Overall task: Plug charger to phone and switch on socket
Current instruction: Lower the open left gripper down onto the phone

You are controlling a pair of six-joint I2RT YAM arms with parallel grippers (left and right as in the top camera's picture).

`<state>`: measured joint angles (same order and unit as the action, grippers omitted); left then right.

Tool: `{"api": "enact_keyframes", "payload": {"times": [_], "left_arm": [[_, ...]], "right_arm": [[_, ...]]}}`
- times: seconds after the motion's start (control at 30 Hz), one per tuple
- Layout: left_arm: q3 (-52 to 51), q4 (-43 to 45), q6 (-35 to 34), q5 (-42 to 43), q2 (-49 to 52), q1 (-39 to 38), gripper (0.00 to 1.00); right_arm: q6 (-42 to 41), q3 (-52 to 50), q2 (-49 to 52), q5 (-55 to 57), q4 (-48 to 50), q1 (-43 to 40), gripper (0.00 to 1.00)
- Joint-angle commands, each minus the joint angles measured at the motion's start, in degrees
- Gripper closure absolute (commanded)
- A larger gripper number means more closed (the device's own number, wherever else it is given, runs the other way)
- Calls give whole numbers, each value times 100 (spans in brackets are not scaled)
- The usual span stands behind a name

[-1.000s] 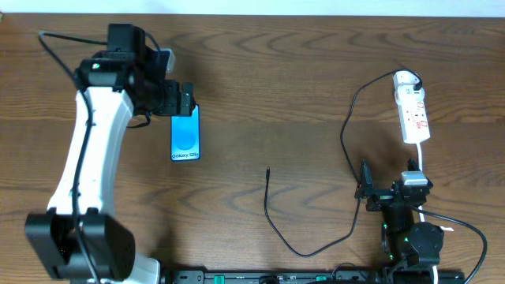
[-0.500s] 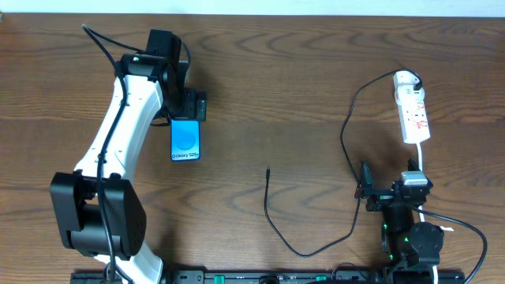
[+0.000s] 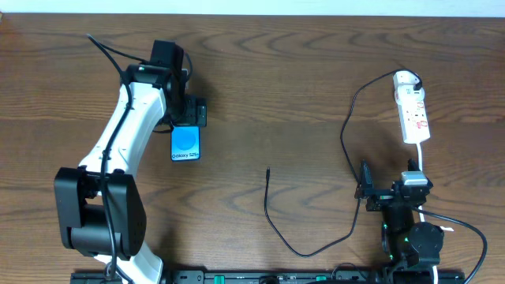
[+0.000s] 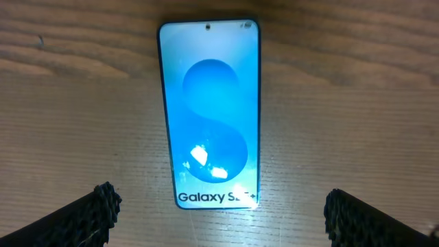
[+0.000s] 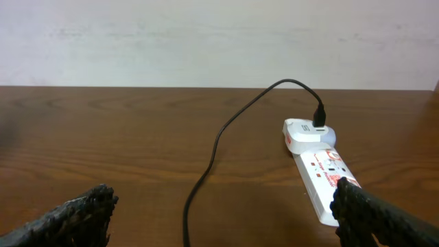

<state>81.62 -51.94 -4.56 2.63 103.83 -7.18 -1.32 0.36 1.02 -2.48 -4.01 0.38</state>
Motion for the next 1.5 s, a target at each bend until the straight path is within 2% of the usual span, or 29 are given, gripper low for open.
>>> {"api": "enact_keyframes", "payload": {"times": [0.0, 0.27, 0.73, 1.47], "left_arm": [[-205, 129, -72, -79, 0, 24, 2], [-678, 586, -72, -76, 26, 24, 2], [-686, 730, -199, -76, 586, 52, 2], [-671, 922, -197, 39, 592, 245, 2]], "right_arm": [[-79, -4, 2, 85, -26, 42, 1], [-79, -4, 2, 85, -26, 42, 1], [-79, -4, 2, 85, -26, 42, 1], [-79, -4, 2, 85, -26, 42, 1]]}}
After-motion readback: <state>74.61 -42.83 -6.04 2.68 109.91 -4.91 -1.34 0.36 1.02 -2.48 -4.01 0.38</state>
